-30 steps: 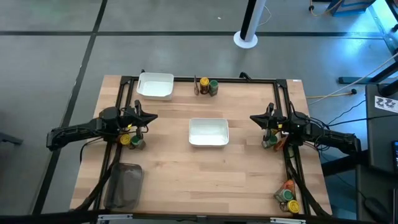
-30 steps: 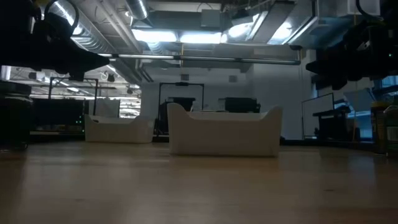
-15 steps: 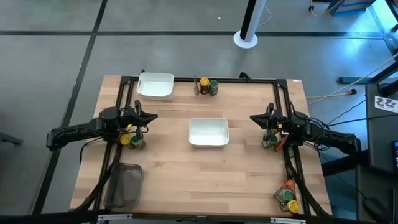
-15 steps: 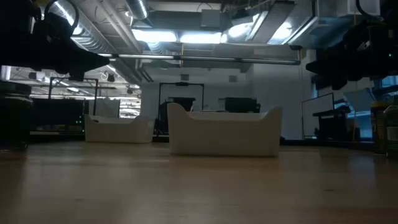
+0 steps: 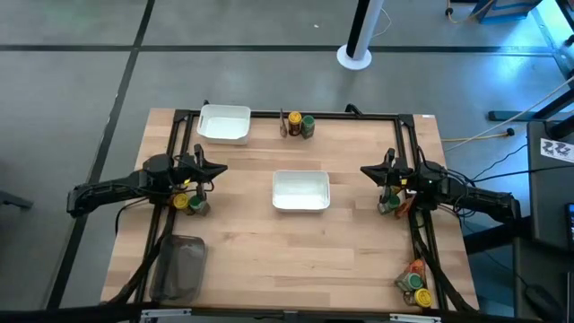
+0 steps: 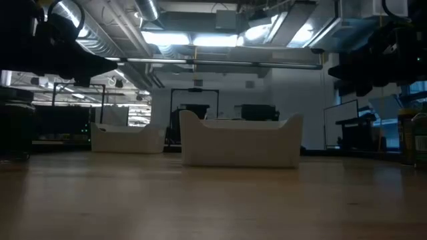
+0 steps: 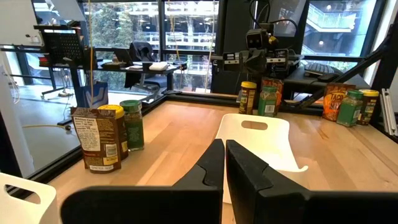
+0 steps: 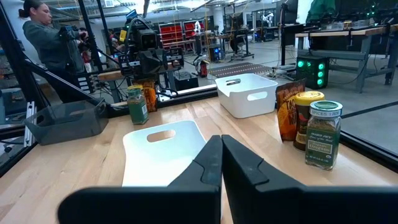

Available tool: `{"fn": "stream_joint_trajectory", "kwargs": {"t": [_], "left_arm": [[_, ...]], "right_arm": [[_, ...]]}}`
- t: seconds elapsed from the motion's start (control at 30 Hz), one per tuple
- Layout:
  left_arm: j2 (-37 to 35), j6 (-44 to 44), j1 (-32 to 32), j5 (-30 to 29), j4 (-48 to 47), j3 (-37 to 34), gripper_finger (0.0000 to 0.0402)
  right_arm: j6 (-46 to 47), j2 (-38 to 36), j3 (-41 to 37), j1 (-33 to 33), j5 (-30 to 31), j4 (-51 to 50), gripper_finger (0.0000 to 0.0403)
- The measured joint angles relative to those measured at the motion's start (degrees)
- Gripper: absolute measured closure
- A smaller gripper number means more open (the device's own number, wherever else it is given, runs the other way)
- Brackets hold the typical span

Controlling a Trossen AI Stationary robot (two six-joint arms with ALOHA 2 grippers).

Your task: Sort spices by type

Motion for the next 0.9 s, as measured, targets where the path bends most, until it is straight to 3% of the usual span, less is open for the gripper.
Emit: {"fn": "stream_joint_trajectory", "kwargs": {"t": [0.5,0.73,0.9], "left_arm": [[0.0,-0.27,0.01,-0.02,0.32,0.0,0.04],[0.0,-22.09,-0.2,0.49,1.82,0.0,0.04],[0.0,-24.81,-0.2,0.18,5.08,0.0,0.04]], "right_arm": [[-0.02,0.01,0.01,0.02,0.0,0.0,0.0391],[-0.26,0.01,-0.01,0.01,0.0,0.02,0.0391],[-0.1,0.01,-0.01,0.02,0.02,0.04,0.0391]]}}
